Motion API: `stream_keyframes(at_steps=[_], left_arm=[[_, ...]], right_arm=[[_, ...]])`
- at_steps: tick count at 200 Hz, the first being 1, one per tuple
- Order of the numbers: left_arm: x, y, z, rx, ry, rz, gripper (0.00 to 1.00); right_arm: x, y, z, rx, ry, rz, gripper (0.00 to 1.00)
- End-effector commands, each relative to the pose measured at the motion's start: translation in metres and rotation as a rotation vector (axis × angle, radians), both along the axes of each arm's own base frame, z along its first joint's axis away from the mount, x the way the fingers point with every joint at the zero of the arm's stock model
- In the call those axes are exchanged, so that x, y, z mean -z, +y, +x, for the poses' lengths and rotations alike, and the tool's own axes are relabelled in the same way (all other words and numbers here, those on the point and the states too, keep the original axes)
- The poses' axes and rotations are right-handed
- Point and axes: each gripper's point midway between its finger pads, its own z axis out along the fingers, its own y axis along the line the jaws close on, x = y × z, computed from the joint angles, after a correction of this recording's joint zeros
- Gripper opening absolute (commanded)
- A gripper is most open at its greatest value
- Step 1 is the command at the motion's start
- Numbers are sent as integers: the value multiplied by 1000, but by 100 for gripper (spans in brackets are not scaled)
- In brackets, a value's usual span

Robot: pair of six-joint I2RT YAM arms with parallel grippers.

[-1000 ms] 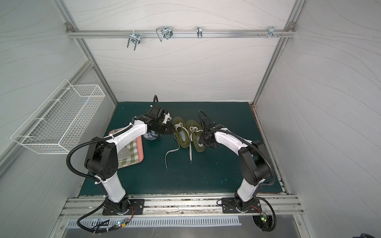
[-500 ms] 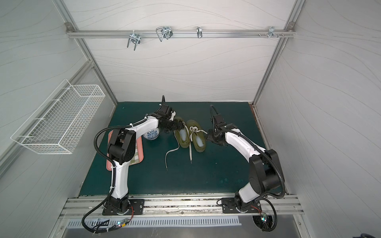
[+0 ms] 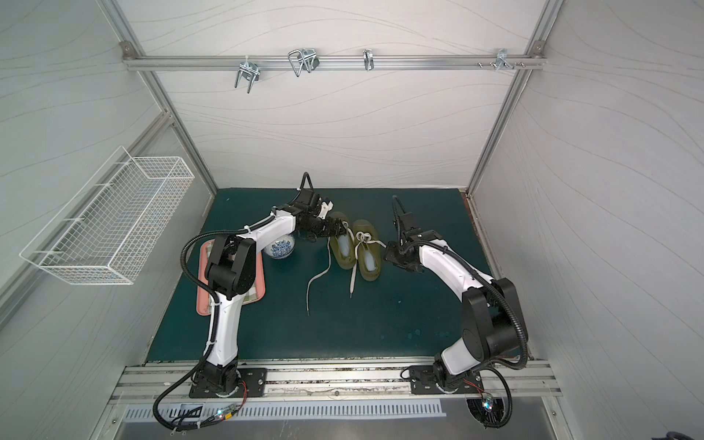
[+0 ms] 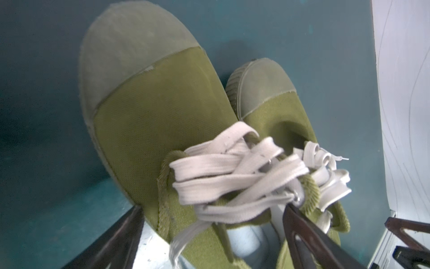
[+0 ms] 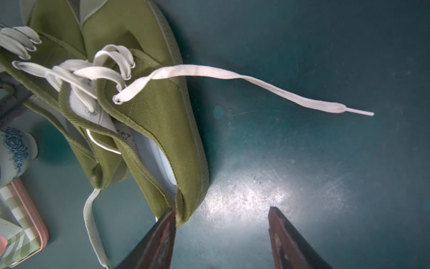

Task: Insert the insole into the shoe
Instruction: Adjust the shoe at the center of the board, then move the shoe to the center of the board.

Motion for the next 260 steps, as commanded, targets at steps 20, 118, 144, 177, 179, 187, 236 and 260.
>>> stream_keyframes(at_steps=[20,118,144,177,179,187,236,260], left_arm=[[-7,-23,-2,132,-82,40,93],[-57,12,-26,44,-177,92,94],[-73,18,-39,36,-178,76,94],[-84,39,-53,-13,-148,75,95],[-84,40,-54,-16,-146,72,94],[-85,44,-58,-27,-135,65,95],[-90,57,-79,-54,-137,68,95],[-86,60,-85,-57,-121,73,95]], right_arm=[[-1,-2,-2,-13,7,-10,65],[20,6,-16,-64,74,-17,66],[22,25,-35,-87,90,4,67],[17,32,-58,-90,99,-65,70],[17,32,-59,-89,97,-70,70],[14,33,-64,-89,89,-70,70],[32,48,-73,-156,114,-68,71],[44,57,-70,-204,110,-98,67]])
